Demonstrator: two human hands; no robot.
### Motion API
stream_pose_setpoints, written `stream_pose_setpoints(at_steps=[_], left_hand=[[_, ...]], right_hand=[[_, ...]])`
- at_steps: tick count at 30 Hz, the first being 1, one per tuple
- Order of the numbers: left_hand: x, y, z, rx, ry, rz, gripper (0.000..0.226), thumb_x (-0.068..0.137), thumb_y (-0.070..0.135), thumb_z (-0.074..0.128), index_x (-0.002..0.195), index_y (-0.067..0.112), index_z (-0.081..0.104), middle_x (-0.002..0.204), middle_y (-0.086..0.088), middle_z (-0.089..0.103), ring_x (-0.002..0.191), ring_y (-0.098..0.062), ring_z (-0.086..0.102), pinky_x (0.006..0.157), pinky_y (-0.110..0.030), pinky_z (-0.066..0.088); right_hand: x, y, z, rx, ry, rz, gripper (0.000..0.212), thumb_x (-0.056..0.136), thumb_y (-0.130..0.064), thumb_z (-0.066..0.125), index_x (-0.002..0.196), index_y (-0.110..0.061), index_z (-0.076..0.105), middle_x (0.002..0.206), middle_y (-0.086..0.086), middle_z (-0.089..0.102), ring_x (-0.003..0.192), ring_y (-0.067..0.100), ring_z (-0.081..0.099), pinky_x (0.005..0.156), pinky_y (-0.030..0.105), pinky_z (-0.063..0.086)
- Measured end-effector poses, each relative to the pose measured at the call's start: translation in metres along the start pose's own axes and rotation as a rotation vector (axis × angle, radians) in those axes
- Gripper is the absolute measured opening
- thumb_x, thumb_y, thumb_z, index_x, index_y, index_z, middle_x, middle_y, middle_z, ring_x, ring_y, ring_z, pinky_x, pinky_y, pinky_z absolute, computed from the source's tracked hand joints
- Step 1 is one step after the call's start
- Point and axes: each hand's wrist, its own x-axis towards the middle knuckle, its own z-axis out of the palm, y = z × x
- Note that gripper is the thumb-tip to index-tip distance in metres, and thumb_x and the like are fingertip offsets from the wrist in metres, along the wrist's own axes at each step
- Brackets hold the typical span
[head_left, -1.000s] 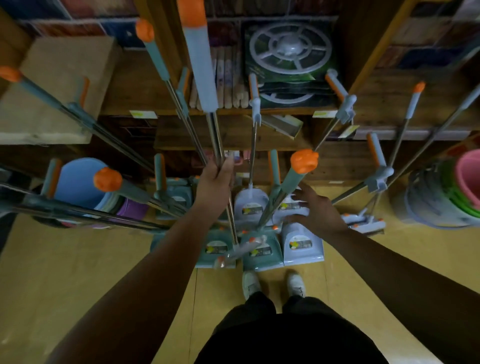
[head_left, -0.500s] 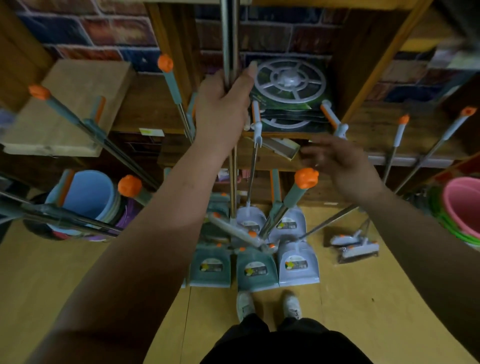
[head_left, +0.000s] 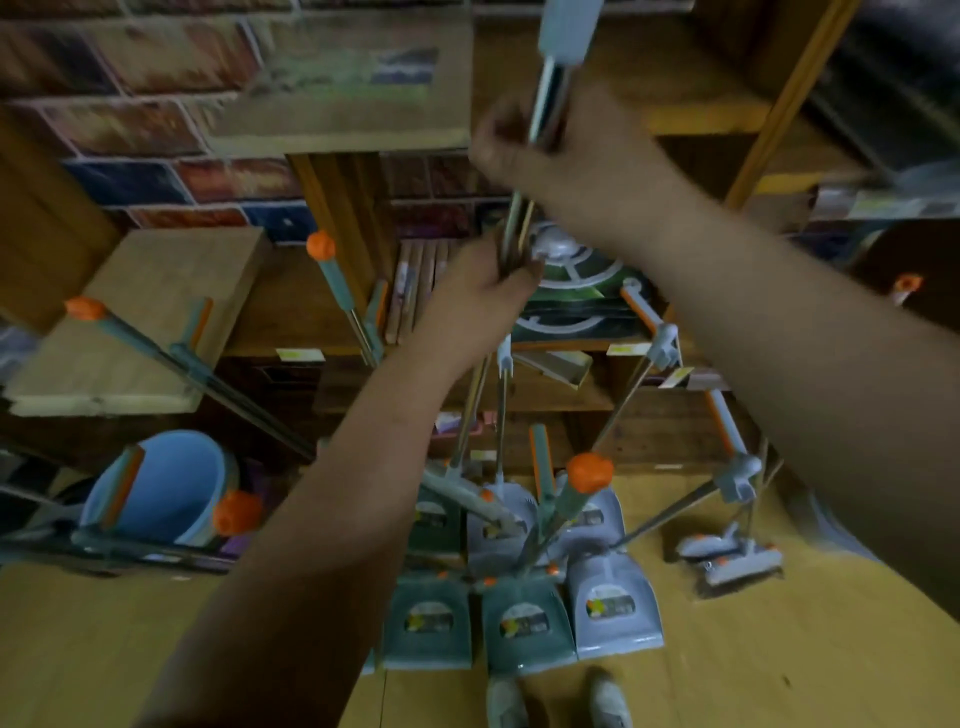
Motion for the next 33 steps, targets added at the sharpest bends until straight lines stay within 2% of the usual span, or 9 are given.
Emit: stream_pose_setpoints(at_steps=[4, 6, 9, 11, 16, 18, 23, 28, 33], left_hand=[[-0.002, -0.062, 0.022, 0.039, -0.225, -0.26, 0.012, 0.099, 0.021, 0.054, 0.087, 0.021, 0.056, 0.077, 0.003, 0.058, 0.079, -0.014, 0.061, 0.071, -0.031, 0.042], [-0.001, -0.101, 0.03, 0.134, -0.346, -0.366, 0.01, 0.093, 0.021, 0.064, 0.102, 0.026, 0.062, 0.096, 0.0, 0.067, 0.101, -0.022, 0.066, 0.084, -0.034, 0.051], [-0.003, -0.14, 0.035, 0.146, -0.405, -0.589, 0.072, 0.084, 0.018, 0.078, 0.147, 0.019, 0.043, 0.143, -0.011, 0.056, 0.121, -0.026, 0.06, 0.093, -0.034, 0.052], [-0.004, -0.158, 0.037, 0.107, -0.371, -0.714, 0.096, 0.085, 0.018, 0.08, 0.159, 0.013, 0.02, 0.153, -0.011, 0.047, 0.122, -0.023, 0.057, 0.088, -0.025, 0.044], [0.019, -0.197, 0.052, -0.01, -0.254, -0.704, 0.117, 0.072, 0.025, 0.091, 0.161, 0.014, 0.016, 0.158, -0.015, 0.04, 0.095, -0.016, 0.061, 0.069, -0.024, 0.047], [0.033, -0.206, 0.059, -0.03, -0.258, -0.634, 0.114, 0.066, 0.025, 0.095, 0.158, 0.017, 0.027, 0.152, -0.011, 0.047, 0.111, -0.024, 0.061, 0.077, -0.035, 0.056], [0.055, -0.236, 0.073, -0.031, -0.268, -0.473, 0.079, 0.071, 0.007, 0.09, 0.14, 0.008, 0.052, 0.138, -0.005, 0.061, 0.129, -0.023, 0.057, 0.106, -0.041, 0.052], [0.065, -0.256, 0.07, 0.084, -0.305, -0.431, 0.039, 0.076, 0.021, 0.087, 0.111, 0.018, 0.068, 0.118, -0.005, 0.074, 0.116, -0.024, 0.067, 0.102, -0.045, 0.054], [0.076, -0.259, 0.076, 0.119, -0.342, -0.396, 0.065, 0.066, 0.04, 0.085, 0.119, 0.014, 0.06, 0.114, -0.006, 0.071, 0.108, -0.025, 0.067, 0.093, -0.046, 0.057]], right_hand=[[-0.021, 0.056, 0.041, -0.101, -0.194, 0.338, 0.037, 0.083, -0.041, 0.071, 0.086, -0.004, 0.065, 0.08, 0.019, 0.068, 0.073, 0.024, 0.066, 0.07, 0.045, 0.056], [-0.03, 0.085, 0.063, -0.114, -0.251, 0.396, 0.042, 0.082, -0.043, 0.072, 0.088, -0.001, 0.065, 0.078, 0.023, 0.064, 0.068, 0.028, 0.063, 0.065, 0.046, 0.054], [-0.033, 0.124, 0.088, -0.139, -0.262, 0.451, 0.042, 0.082, -0.042, 0.072, 0.089, -0.001, 0.067, 0.077, 0.022, 0.063, 0.065, 0.026, 0.061, 0.061, 0.047, 0.054], [-0.029, 0.146, 0.099, -0.153, -0.261, 0.483, 0.041, 0.083, -0.041, 0.071, 0.089, -0.001, 0.066, 0.078, 0.021, 0.063, 0.067, 0.027, 0.061, 0.062, 0.047, 0.054], [-0.017, 0.178, 0.119, -0.144, -0.251, 0.517, 0.028, 0.085, -0.032, 0.072, 0.088, -0.004, 0.068, 0.064, 0.003, 0.053, 0.06, 0.014, 0.053, 0.049, 0.026, 0.033], [-0.014, 0.191, 0.126, -0.144, -0.25, 0.525, 0.026, 0.085, -0.03, 0.072, 0.086, -0.004, 0.066, 0.065, 0.001, 0.051, 0.063, 0.017, 0.053, 0.051, 0.027, 0.034], [-0.015, 0.222, 0.149, -0.166, -0.267, 0.571, 0.026, 0.082, -0.033, 0.073, 0.086, -0.007, 0.069, 0.08, 0.011, 0.067, 0.075, 0.023, 0.064, 0.064, 0.039, 0.054], [-0.017, 0.235, 0.164, -0.187, -0.265, 0.58, 0.033, 0.081, -0.036, 0.074, 0.09, -0.005, 0.069, 0.087, 0.015, 0.069, 0.079, 0.025, 0.065, 0.072, 0.043, 0.056], [-0.021, 0.243, 0.17, -0.199, -0.253, 0.55, 0.039, 0.08, -0.028, 0.076, 0.106, -0.003, 0.064, 0.113, 0.019, 0.057, 0.1, 0.03, 0.058, 0.08, 0.034, 0.048]])
